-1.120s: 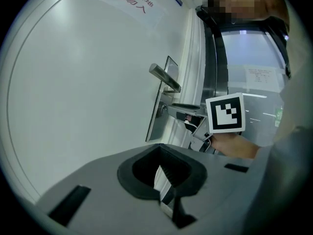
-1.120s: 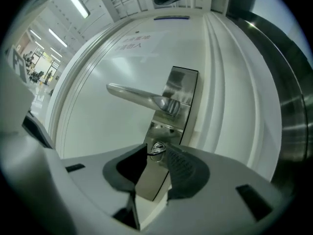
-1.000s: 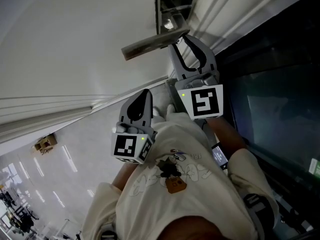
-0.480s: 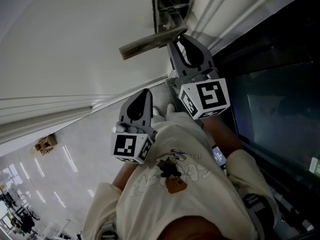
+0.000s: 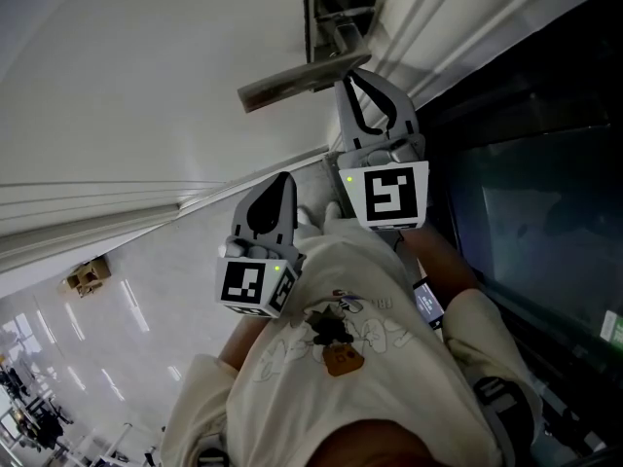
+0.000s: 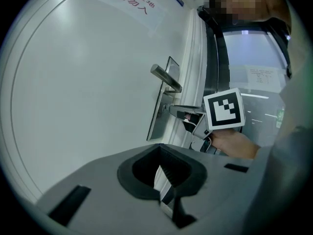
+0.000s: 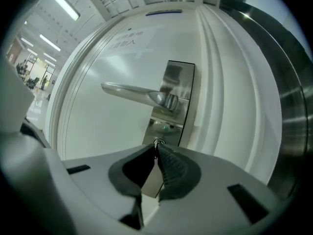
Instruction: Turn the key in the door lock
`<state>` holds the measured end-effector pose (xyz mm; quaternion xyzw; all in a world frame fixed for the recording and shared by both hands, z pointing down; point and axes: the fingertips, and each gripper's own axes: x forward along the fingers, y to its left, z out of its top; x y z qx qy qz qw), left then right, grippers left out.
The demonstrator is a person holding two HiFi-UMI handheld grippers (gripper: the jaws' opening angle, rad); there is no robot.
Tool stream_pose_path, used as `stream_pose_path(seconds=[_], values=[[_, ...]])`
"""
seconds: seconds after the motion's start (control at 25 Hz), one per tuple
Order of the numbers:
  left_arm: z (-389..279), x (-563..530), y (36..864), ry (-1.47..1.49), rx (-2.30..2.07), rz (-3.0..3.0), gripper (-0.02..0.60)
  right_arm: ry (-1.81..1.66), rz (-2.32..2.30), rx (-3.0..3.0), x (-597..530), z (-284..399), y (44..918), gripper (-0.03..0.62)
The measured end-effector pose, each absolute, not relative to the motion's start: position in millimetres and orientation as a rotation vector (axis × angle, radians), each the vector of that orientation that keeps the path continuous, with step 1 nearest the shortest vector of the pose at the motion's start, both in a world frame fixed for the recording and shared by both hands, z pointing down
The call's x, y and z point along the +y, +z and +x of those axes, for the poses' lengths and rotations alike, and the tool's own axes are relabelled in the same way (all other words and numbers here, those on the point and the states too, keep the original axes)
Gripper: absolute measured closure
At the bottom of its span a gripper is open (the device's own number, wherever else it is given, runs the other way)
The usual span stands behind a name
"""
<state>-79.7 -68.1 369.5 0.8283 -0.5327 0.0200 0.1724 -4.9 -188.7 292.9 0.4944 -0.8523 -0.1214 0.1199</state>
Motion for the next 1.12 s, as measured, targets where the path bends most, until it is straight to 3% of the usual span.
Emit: stream_pose_path(seconds=[1.12], values=[[-64.9, -67.6, 365.8, 0.066, -1.466, 2.385, 0.575, -1.278, 1.06, -1.716, -185.3, -12.3, 301.0, 0.572]])
